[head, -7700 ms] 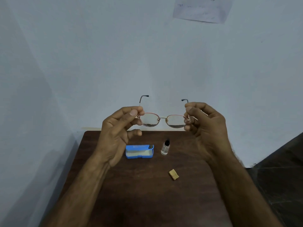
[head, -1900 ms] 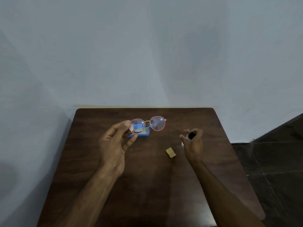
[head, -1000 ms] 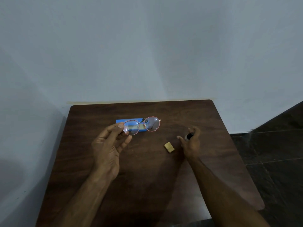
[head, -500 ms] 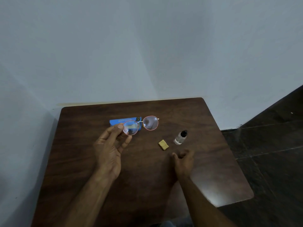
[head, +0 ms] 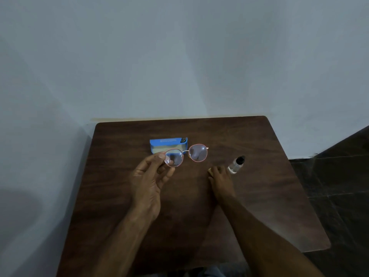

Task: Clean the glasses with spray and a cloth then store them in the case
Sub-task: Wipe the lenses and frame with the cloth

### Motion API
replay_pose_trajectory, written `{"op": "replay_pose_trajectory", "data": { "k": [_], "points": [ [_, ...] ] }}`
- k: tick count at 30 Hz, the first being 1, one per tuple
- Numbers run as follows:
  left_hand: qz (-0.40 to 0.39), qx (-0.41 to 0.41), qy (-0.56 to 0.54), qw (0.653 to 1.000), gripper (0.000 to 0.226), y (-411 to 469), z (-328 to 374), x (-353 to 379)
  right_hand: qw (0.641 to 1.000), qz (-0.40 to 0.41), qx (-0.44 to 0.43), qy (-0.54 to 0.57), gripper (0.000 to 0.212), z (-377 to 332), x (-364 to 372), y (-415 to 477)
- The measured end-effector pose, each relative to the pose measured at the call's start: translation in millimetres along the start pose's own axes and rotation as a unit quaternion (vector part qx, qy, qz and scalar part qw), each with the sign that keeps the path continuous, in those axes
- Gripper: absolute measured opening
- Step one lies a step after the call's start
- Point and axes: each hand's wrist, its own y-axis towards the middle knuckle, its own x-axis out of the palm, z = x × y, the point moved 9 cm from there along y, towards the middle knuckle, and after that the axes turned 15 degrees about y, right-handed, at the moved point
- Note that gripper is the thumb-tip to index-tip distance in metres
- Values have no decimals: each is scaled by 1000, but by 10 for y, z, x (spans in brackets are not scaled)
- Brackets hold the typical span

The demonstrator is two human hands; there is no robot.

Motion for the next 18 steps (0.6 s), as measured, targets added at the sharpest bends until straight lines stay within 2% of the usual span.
{"op": "replay_pose_trajectory", "data": {
  "k": [3, 6, 8, 10, 12, 13, 14, 18],
  "points": [
    [3, 2, 2, 1000, 9, -33, -9, -35, 999, 11, -10, -49, 12, -46, -24, 116],
    [11, 1, 5, 1000, 9, -58, -16, -67, 993, -36, -9, -108, 12, -26, 86, 234],
    [15, -1, 4, 1000, 9, -69, -7, -68, 995, -53, 14, -87, 10, -3, 80, 284],
    [15, -1, 4, 1000, 10, -79, 0, -67, 997, -41, 67, 3, 2, 38, -8, 307],
    [19, -2, 2, 1000, 12, -84, 17, -83, 981, -24, 132, 141, 15, -12, -83, 249],
    [22, -4, -2, 1000, 13, -81, 18, -87, 966, -6, 156, 208, 15, -89, -145, 193],
    [25, -6, -6, 1000, 13, -73, 19, -91, 949, 13, 166, 267, 10, -197, -222, 126],
    [40, -8, -28, 999, 9, -39, 23, -88, 890, 106, 127, 426, 30, -801, -750, -280]
  ]
}}
